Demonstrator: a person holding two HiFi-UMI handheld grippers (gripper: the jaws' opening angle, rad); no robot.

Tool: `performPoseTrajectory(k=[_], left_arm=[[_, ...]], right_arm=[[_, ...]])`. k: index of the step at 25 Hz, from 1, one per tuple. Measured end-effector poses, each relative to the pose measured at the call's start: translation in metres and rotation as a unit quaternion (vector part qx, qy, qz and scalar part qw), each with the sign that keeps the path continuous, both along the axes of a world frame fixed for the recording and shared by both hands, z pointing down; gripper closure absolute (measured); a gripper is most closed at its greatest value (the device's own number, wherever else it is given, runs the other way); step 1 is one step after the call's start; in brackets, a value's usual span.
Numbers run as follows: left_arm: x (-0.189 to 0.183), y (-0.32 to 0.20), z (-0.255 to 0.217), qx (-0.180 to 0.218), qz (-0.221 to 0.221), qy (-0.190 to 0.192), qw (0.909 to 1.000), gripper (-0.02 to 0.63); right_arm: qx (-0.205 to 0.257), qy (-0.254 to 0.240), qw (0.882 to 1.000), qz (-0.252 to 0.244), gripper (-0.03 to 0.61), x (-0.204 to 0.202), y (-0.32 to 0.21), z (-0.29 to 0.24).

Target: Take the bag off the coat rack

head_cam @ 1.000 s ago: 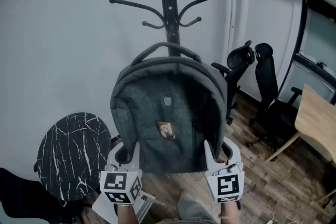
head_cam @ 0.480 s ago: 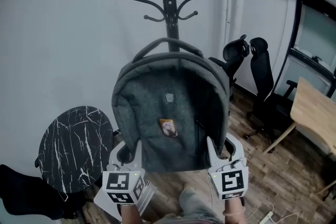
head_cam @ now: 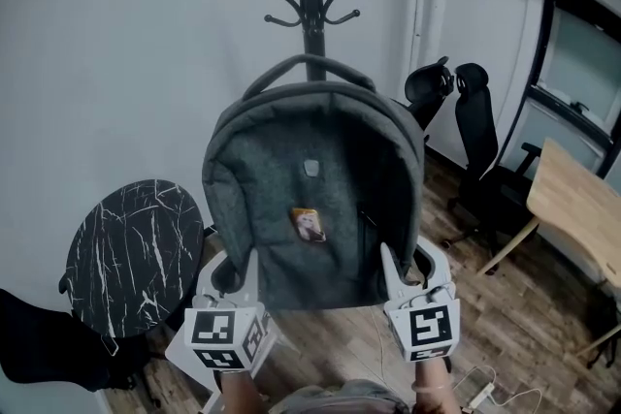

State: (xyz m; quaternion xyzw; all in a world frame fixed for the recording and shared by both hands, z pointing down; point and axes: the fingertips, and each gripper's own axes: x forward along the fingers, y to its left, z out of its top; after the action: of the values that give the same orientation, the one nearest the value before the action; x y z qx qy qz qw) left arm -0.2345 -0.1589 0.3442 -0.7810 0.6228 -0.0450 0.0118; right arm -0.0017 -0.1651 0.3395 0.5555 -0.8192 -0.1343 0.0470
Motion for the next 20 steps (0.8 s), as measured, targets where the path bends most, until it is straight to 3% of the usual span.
performPoseTrajectory(k=[20], left_arm=[[0.074,0.102,-0.005,-0.007,-0.019,-0.005,0.9998,0.543]], right_arm=[[-0.013,-0.004,1.000,-0.015,0.466,0.074,0.091,0.001]])
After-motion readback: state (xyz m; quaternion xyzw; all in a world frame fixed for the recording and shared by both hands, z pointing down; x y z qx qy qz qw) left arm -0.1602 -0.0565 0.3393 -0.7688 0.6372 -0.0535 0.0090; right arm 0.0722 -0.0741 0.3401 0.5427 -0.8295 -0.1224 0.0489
